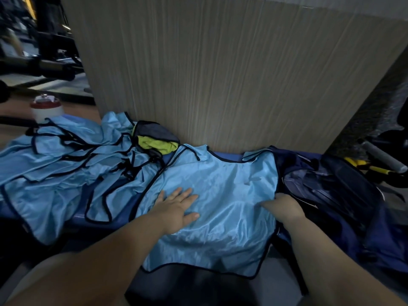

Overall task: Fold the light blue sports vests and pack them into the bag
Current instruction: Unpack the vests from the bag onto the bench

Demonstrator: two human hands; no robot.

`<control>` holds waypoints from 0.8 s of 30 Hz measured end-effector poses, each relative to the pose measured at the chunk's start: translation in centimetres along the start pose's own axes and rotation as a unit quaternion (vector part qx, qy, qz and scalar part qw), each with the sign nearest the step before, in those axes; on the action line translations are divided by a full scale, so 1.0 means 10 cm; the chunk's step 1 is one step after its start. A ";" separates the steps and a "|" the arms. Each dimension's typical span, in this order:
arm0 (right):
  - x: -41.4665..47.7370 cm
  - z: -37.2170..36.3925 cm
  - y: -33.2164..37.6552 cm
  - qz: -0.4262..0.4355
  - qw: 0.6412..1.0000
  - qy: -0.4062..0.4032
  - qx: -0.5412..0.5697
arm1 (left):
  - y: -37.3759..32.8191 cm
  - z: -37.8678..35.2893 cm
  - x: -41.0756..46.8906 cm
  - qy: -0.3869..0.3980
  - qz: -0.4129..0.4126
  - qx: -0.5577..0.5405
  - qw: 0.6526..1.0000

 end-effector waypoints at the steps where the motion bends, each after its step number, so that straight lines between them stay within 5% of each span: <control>1: 0.01 0.01 0.04 0.012 1.000 -0.018 0.023 | 0.00 0.00 0.01 0.002 0.001 -0.003 1.000; 11: -0.17 -0.24 0.81 0.121 0.983 0.009 0.140 | 0.02 0.20 0.08 -0.008 0.069 -0.229 0.971; 21: -0.54 -0.83 1.84 0.172 0.961 0.153 0.155 | 0.33 0.25 0.08 -0.094 0.190 -0.579 0.787; 24: -0.70 -1.01 2.11 0.192 0.949 0.205 0.141 | 0.46 0.30 0.04 -0.145 0.244 -0.650 0.705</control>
Point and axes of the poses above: each hand's wrist, its own x-axis towards the middle knuckle, its own z-axis out of the back of the hand, y = z × x, the point moved 5 cm from there along x, towards the middle knuckle, and after that the axes turned 10 degrees about -y, right-handed, at the moved point
